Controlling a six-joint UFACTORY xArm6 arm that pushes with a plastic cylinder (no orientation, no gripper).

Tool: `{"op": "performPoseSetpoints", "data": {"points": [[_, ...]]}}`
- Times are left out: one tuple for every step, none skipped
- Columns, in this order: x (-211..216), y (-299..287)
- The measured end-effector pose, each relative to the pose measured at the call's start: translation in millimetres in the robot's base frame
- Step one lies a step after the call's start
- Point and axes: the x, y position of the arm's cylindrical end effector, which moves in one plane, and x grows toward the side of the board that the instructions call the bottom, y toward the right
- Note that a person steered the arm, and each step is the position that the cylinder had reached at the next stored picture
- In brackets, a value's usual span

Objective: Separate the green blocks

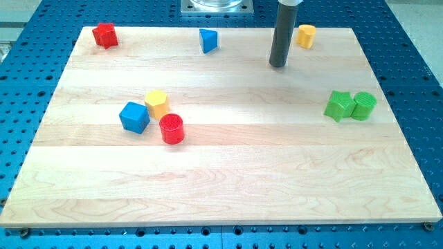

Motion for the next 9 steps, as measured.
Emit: {"op": "performPoseSetpoints", "data": {"points": [[4.5,-3.4],[13.9,-4.7],[66.8,-24.5],[101.1,-62.7],[123.4,-102.2],[78.1,-29.0],[91.3,73.7],[95.9,139.6],[85.5,168.1]]}}
